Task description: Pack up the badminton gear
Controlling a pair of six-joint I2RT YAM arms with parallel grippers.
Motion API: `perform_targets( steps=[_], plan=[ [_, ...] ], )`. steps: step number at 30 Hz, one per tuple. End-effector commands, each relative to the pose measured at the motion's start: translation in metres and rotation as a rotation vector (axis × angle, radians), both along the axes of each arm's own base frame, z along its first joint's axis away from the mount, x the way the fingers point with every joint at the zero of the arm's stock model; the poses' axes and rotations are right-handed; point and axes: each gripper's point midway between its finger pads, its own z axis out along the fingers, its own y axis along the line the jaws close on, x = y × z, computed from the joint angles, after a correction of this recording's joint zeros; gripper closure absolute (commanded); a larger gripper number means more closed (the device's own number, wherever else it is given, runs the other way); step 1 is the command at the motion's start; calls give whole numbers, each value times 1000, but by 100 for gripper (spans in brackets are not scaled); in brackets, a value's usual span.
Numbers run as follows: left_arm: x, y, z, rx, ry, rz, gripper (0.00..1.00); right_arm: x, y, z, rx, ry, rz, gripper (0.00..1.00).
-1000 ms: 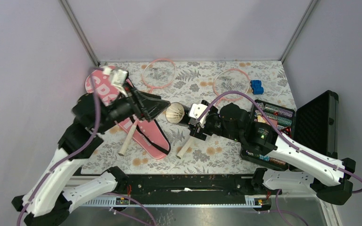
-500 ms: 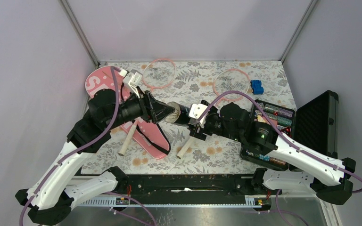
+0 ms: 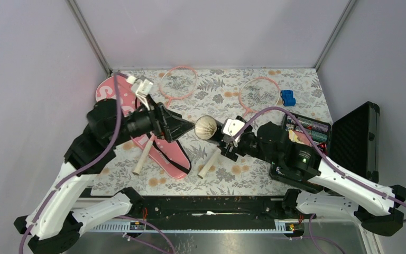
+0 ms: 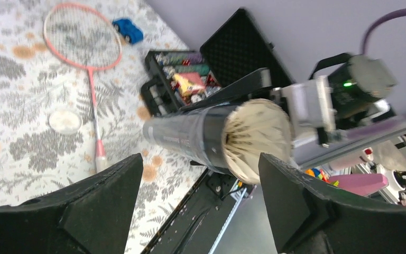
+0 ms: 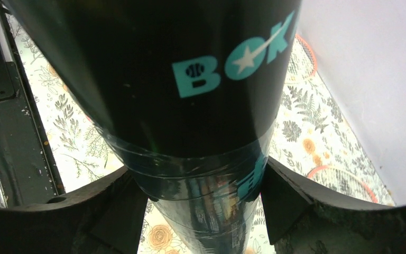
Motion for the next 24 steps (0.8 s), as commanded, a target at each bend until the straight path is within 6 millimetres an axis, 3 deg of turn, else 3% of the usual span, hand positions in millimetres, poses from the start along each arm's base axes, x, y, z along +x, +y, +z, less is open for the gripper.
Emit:
perform_targets(
  steps=[1,4,11,17,23,24],
  plan=[
    [-19,24,59,-111,-159,37,14,5,-14,21,118,-7,-103,69],
    [-7,35,52,-87,-182,126,15,6,-24,17,147,20,-158,70],
    [58,49,-19,138,-55,407,24,8,-47,30,297,102,-308,70],
    [103,26,-63,238,29,470,28,-1,-71,55,433,89,-329,70],
    [152,-15,-126,307,141,494,32,-10,-102,73,503,68,-358,69],
    [162,-23,-145,338,176,498,33,-14,-104,72,530,84,-355,70]
  ],
)
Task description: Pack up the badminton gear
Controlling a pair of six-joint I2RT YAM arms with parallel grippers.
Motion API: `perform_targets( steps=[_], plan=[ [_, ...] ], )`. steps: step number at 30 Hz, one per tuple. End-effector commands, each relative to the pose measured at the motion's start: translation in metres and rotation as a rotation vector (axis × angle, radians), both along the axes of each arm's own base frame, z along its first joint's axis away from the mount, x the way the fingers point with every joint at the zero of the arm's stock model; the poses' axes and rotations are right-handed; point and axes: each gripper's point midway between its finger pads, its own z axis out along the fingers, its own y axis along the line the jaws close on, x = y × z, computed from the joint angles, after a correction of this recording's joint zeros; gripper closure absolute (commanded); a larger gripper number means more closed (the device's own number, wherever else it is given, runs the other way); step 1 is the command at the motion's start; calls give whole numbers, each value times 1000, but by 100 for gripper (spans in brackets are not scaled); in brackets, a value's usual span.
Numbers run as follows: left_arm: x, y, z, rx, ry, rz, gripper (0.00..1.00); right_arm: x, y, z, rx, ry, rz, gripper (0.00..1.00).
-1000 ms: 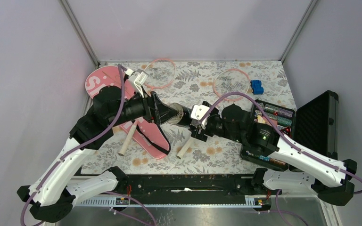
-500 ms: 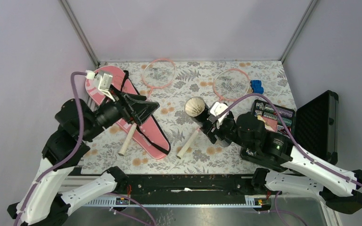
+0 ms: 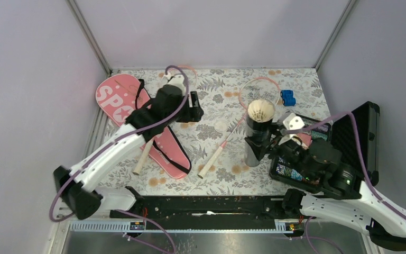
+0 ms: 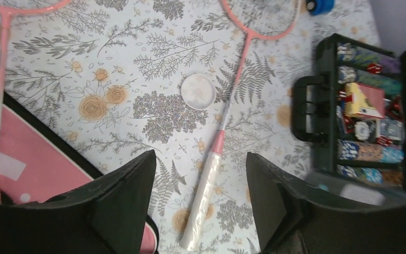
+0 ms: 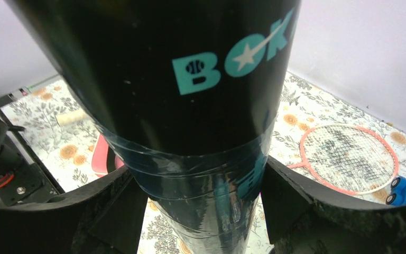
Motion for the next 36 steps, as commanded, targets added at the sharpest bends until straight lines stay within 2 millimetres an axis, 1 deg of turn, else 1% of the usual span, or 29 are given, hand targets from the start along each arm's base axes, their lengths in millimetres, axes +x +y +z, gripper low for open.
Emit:
perform_targets(
  steps=[1,5,8,11,13,14,15,16,17,19,22,26,29,32,36],
  plan=[
    [43,-28,-24,-14,6,62,35,-7,-17,22,151,-7,-30,70],
    [73,-53,-72,37,92,81,45,-15,-27,22,201,9,-21,71],
    [90,-75,-104,48,146,69,50,-18,-35,29,204,-4,-30,71],
    [104,-102,-126,26,182,24,53,-19,-42,36,214,-15,-40,71],
    [112,-110,-140,38,205,20,54,-20,-47,41,226,-21,-48,71],
    [114,-109,-149,60,224,30,54,-20,-48,43,233,-24,-49,71],
    [117,-109,-154,75,228,45,55,-21,-49,44,237,-27,-48,71],
    [117,-105,-165,106,251,59,56,-21,-49,45,240,-28,-46,71],
    [118,-103,-168,119,256,65,56,-21,-48,45,242,-29,-45,71],
    [115,-100,-180,149,283,61,57,-20,-47,46,216,-47,-42,71],
    [113,-96,-191,169,309,65,58,-19,-45,47,209,-49,-38,71],
    [114,-95,-204,168,343,57,59,-18,-44,50,227,-52,-40,71],
    [114,-91,-219,172,401,60,60,-19,-42,52,240,-47,-35,72],
    [113,-94,-232,153,446,40,62,-17,-39,51,235,-42,-33,72],
    [111,-94,-247,170,470,22,63,-15,-36,50,227,-33,-40,73]
  ],
)
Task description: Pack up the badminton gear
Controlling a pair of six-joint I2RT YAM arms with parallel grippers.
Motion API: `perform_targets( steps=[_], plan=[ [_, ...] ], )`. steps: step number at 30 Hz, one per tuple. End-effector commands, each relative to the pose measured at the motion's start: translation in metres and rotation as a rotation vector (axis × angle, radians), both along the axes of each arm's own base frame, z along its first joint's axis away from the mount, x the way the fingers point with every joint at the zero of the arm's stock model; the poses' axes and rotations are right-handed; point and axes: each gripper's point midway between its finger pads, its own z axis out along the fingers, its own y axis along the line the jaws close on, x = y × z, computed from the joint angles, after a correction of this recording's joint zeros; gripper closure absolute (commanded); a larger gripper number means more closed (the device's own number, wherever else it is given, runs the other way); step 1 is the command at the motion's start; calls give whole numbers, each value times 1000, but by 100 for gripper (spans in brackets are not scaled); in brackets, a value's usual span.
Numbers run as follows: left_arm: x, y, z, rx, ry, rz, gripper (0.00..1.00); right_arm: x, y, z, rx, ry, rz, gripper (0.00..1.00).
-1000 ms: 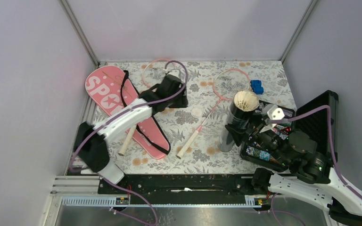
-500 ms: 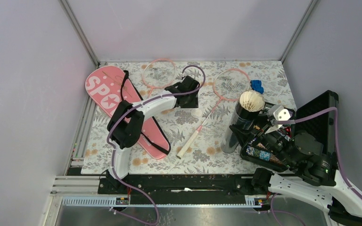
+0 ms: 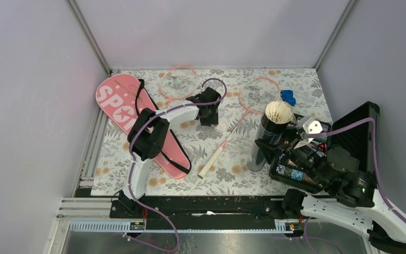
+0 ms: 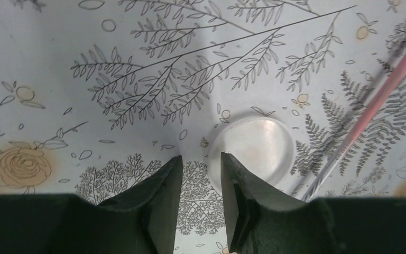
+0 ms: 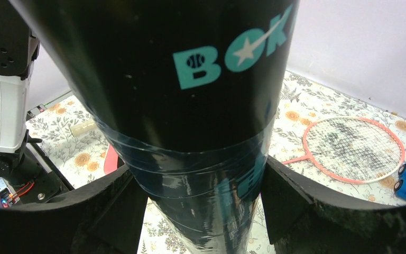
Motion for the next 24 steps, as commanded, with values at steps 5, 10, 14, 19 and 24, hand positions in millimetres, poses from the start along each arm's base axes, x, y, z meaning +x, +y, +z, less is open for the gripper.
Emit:
perform_targets(
  steps=[5,10,14,19,24],
  plan=[
    [-1,-8,-12,-32,53,-37,67,4,2,37,104,-46,-18,73],
    [-5,-3,-5,-14,63,-65,85,5,13,32,123,-13,0,74],
    [-2,16,20,37,-7,-58,97,8,21,24,105,15,0,74],
    [-2,42,42,30,-57,-24,100,4,34,20,135,68,45,74],
    [-6,56,80,-48,-138,8,100,10,38,3,70,89,20,74]
  ],
)
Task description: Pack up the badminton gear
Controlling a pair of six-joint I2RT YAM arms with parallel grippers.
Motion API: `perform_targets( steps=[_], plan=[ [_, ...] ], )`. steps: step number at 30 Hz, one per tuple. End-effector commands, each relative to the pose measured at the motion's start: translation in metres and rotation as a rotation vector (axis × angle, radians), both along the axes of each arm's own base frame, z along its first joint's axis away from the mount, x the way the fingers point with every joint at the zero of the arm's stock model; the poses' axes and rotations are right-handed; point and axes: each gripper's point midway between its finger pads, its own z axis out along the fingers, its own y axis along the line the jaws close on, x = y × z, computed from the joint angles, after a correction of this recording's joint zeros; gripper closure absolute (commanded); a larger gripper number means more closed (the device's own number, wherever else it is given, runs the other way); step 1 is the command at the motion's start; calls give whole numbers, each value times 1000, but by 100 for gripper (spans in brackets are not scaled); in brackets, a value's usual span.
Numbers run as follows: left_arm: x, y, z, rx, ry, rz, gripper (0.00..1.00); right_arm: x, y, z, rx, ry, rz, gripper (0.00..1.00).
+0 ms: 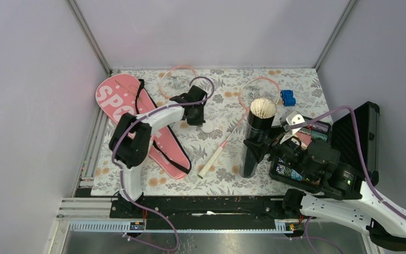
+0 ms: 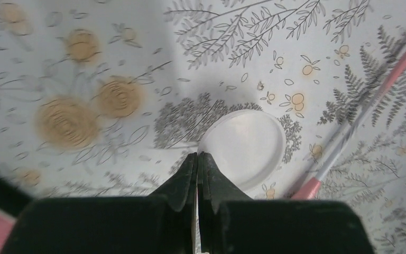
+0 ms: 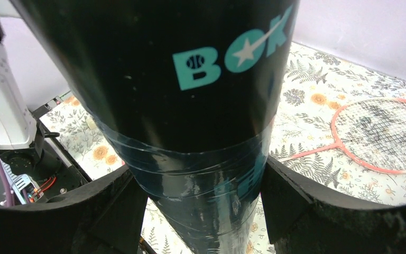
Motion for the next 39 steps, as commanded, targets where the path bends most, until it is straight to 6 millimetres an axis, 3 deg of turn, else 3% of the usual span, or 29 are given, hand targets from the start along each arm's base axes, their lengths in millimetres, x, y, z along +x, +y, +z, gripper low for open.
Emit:
perform_targets(
  steps=[1,9,16,21,28,35,39],
  plan=[
    [13,10,69,-105,-170,27,100,5,5,14,40,-20,-18,73],
    [-21,25,166,-335,-290,-55,100,27,8,-4,-279,-157,-26,69],
    [-72,42,249,-420,-416,-160,100,42,23,-4,-476,-243,11,67],
    [-107,58,298,-483,-525,-170,100,45,35,-10,-593,-308,89,67],
    [-162,59,350,-624,-591,-307,100,49,37,-25,-710,-359,132,67],
    [-191,57,372,-721,-620,-375,100,50,45,-36,-735,-348,162,67],
    [-197,50,374,-767,-581,-394,100,57,46,-38,-761,-356,131,67]
  ],
)
